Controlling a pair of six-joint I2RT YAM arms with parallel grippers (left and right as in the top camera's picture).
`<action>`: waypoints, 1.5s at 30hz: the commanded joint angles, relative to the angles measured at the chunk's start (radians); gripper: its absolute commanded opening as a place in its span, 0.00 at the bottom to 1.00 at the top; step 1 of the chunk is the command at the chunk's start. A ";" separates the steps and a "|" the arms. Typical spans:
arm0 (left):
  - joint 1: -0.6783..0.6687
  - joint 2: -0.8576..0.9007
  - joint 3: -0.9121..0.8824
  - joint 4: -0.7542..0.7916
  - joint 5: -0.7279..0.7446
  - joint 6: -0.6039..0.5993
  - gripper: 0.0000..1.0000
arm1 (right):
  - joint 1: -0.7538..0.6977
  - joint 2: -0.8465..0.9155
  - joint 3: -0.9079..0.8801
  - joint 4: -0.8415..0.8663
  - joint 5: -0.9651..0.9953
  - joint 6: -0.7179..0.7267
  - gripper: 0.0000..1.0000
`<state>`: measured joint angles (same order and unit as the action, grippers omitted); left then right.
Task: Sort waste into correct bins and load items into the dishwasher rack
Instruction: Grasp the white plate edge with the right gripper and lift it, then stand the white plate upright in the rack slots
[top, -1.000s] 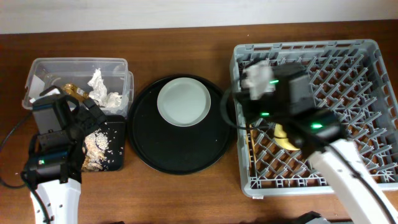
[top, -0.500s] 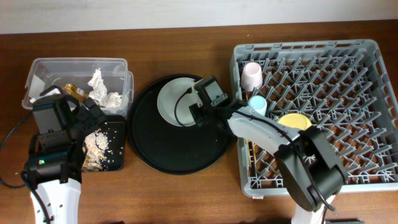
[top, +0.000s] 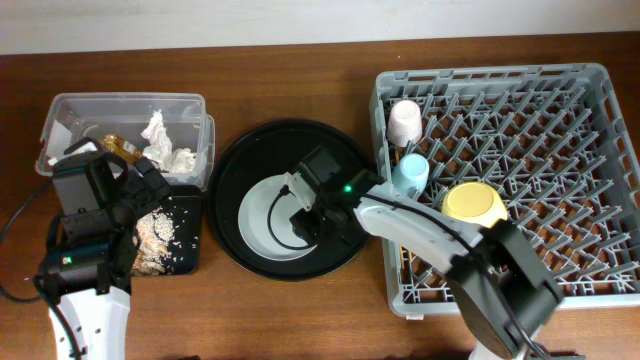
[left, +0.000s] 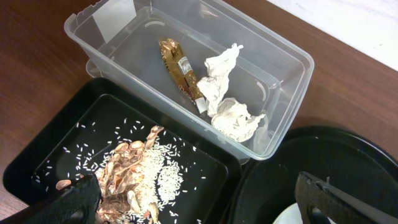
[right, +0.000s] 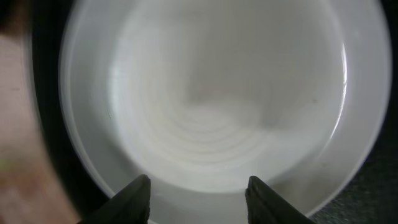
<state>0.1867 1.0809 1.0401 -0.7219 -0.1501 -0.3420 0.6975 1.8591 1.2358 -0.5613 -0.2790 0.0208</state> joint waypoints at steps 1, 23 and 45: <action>0.004 -0.002 0.011 0.002 -0.004 -0.013 0.99 | -0.005 -0.098 0.007 0.001 0.022 -0.026 0.50; 0.004 -0.002 0.011 0.002 -0.004 -0.013 0.99 | -0.038 0.117 0.006 0.016 0.217 0.119 0.19; 0.004 -0.002 0.011 0.002 -0.004 -0.013 0.99 | -0.447 -0.246 0.148 -0.142 1.480 -0.043 0.04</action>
<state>0.1867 1.0809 1.0401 -0.7208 -0.1501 -0.3424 0.2501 1.5269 1.3876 -0.6991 1.1873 -0.0299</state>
